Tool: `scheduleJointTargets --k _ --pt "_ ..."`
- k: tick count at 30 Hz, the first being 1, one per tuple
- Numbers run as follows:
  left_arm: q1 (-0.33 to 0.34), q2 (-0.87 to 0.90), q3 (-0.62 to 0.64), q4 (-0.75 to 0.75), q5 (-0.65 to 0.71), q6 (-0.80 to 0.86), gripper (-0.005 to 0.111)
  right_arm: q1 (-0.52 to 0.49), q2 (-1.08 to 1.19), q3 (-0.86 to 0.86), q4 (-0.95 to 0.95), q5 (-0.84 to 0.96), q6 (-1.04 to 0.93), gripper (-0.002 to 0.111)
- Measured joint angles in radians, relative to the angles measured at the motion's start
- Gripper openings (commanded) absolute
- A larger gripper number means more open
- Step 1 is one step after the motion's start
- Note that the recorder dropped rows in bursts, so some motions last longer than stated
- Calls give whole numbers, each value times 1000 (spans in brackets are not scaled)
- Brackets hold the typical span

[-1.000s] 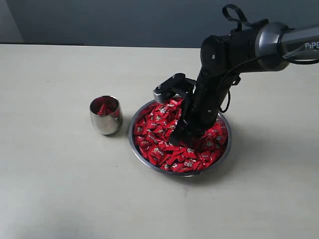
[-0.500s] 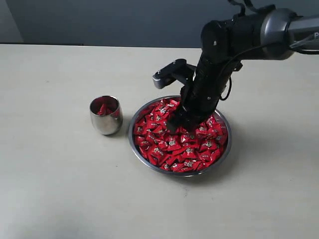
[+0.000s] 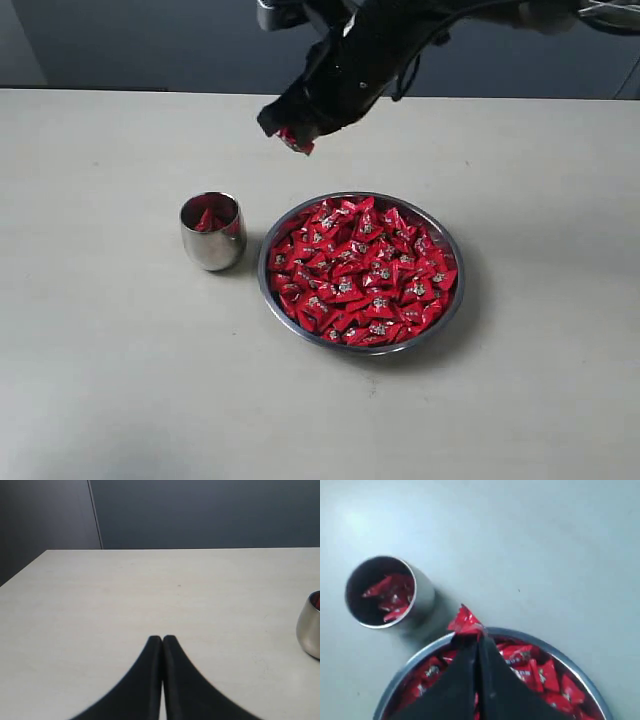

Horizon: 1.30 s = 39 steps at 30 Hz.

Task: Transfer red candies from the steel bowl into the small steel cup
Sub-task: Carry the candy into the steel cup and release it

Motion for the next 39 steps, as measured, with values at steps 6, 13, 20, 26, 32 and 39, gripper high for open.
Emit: scheduleJointTargets --k 6,13,20,26,32,39 --pt "0 0 0 0 0 0 0 93 200 -239 54 89 -56 -1" --pt "0 0 0 0 0 0 0 120 280 -313 48 154 -60 -1" --pt "0 0 0 0 0 0 0 124 282 -313 47 180 -62 -1" --pt "0 0 0 0 0 0 0 135 282 -313 47 201 -106 -1" --pt "0 0 0 0 0 0 0 137 282 -313 53 190 -133 -1" --pt "0 0 0 0 0 0 0 137 282 -315 55 172 -143 -1"
